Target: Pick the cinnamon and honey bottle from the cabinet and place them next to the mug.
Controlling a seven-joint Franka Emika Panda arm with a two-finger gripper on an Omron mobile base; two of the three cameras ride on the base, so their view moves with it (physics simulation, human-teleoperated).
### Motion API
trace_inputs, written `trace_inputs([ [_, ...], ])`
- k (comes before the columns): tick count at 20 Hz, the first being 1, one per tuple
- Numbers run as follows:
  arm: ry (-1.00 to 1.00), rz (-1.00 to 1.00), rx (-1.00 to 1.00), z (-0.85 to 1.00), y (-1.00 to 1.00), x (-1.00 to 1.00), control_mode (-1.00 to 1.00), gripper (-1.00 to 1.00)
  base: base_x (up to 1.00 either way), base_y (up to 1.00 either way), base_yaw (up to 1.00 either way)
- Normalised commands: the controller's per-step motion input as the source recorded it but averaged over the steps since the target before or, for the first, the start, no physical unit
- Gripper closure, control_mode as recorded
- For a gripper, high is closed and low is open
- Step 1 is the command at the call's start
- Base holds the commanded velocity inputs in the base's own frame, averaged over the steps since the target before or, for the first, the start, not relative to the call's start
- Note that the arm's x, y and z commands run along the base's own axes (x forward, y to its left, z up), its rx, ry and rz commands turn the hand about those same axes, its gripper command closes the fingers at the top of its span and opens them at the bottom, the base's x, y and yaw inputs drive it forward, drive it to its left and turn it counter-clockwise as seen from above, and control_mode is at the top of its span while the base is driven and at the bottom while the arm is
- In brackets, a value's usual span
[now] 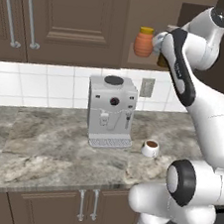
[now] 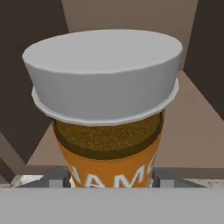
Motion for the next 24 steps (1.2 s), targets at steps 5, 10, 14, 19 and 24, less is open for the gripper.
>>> trace_inputs([
  [5,-0.01,0.06,-0.01,-0.25,0.26,-0.96,-1.0,1.0,0.0,0.0,0.0],
  [10,-0.02,0.01,0.0,-0.27,0.04,-0.98,-1.0,1.0,0.0,0.0,0.0],
  [14,0.0,0.0,-0.02,-0.43,0.0,-0.76,-1.0,1.0,0.0,0.0,0.0],
  [19,0.0,0.0,-0.03,-0.52,-0.04,-0.51,-1.0,1.0,0.0,0.0,0.0],
  [24,0.0,0.0,-0.03,-0.56,-0.25,-0.15,-1.0,1.0,0.0,0.0,0.0],
])
